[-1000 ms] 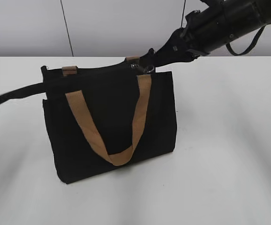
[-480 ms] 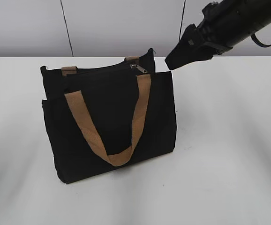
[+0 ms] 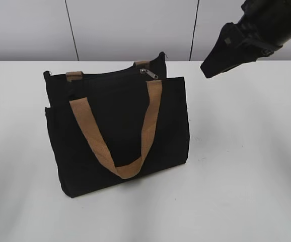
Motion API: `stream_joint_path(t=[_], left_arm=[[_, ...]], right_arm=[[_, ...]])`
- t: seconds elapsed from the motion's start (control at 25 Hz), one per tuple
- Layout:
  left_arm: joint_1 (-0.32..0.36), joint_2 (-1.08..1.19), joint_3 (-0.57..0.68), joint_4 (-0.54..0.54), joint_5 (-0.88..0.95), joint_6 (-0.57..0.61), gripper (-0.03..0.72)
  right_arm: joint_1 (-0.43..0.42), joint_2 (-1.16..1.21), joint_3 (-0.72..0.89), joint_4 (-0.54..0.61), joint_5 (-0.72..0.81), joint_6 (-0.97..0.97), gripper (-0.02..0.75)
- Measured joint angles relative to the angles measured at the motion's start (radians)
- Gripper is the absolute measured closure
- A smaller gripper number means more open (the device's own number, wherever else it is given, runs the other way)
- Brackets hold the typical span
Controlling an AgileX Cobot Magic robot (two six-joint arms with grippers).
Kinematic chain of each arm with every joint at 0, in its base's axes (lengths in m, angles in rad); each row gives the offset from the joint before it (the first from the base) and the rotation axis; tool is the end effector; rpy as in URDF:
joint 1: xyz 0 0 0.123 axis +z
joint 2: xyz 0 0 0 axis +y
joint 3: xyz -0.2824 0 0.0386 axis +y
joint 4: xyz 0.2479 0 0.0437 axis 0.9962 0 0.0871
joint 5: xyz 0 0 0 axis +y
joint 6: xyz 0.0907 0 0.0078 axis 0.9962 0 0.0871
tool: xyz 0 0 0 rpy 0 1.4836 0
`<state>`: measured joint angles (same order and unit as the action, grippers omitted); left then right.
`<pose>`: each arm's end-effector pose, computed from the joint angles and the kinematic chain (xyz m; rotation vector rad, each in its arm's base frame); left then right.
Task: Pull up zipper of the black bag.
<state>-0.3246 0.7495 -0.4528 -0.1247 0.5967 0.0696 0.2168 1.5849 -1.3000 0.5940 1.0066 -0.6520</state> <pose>0.1235 -0.0483 0.2476 0.3791 2.3554 -0.2539 0.3109 0.1126 0.3050 -0.8176 2.4740 0.6267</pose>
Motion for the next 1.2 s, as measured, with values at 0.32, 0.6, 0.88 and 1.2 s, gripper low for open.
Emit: stream_joint_path(t=[0.32,0.6,0.88,1.2], left_arm=[[0.0,0.0,-0.071,-0.002,0.164,-0.033,0.199],[0.0,-0.08,-0.097,-0.006,0.295,-0.078,0.197],[0.0,-0.28,-0.097,0.005,0.376,-0.121,0.197],[0.0,-0.457,-0.097,0.077,0.472,-0.174,0.273]], right_arm=[[0.0,-0.217,0.153,-0.004,0.038,0.019,0.369],[0.0,-0.49,0.326,-0.064,0.038,0.111,0.369],[0.0,-0.804,0.434,-0.207,0.039,0.283,0.369],[0.0,-1.087,0.564,-0.315,0.064,0.433,0.368]])
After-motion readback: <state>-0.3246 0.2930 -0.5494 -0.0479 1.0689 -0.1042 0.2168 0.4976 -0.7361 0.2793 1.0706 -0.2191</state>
